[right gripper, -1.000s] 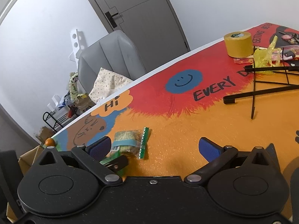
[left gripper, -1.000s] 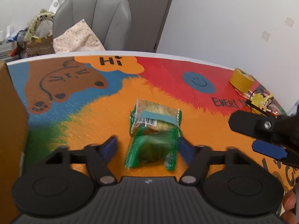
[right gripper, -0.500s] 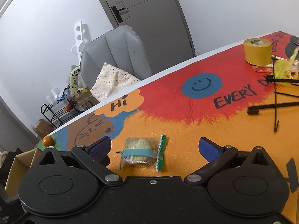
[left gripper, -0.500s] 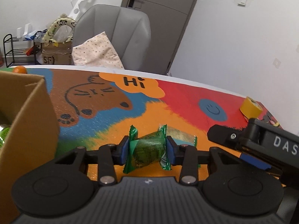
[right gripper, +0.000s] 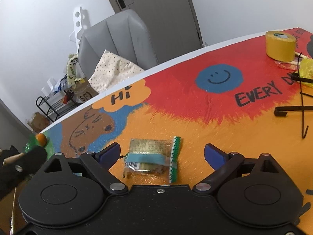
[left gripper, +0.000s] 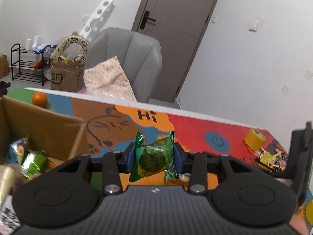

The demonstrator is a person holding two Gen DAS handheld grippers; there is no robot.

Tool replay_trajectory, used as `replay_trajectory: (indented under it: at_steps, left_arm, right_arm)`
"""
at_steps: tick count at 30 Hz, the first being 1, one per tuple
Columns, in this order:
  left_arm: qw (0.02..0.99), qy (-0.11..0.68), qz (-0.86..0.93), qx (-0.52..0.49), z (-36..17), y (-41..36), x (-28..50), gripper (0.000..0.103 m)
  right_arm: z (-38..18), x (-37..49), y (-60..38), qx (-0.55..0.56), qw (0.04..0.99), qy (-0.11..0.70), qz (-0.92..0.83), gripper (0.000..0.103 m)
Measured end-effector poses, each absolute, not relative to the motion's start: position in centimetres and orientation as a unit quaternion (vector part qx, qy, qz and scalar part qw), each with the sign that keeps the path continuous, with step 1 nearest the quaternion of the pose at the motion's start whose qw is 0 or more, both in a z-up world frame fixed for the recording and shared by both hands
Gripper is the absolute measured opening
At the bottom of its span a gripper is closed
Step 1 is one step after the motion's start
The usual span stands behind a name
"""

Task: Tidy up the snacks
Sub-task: 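Grasp the green wrapped candy with the left gripper while the right gripper grasps the green-and-white snack, then carry the green candy with the left gripper while the right gripper carries the green-and-white snack to the box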

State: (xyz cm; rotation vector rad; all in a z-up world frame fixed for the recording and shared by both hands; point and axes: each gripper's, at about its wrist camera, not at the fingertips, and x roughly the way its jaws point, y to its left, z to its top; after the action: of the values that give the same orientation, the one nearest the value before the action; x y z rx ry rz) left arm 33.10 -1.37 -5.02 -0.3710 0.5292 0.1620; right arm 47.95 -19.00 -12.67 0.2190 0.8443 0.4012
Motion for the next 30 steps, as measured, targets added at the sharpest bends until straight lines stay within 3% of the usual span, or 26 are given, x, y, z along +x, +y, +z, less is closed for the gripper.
replay_trajectory:
  at_steps: [5,9,10,30]
  left_arm:
    - [0.946,0.251,0.093,-0.184,-4.2,-0.2,32.4,0.04]
    - [0.946,0.245,0.1,-0.188,-3.5,0.8,31.6,0.04]
    - [0.946,0.243,0.101,-0.188,-3.4,1.2,31.3,0.04]
    - [0.942,0.213,0.173,-0.194,-1.6,8.3,24.2,0.04]
  right_arm:
    - [-13.1,47.5,-16.6,0.065,0.888,0.41,0.195,0.091]
    - [-14.1,47.3,-15.3,0.03,0.889,0.414,0.192,0.054]
    - [-14.0,47.1,-15.3,0.027,0.89,0.412,0.195,0.051]
    - [-9.1,40.4,-15.9,0.094,0.9,0.357,0.232,0.049]
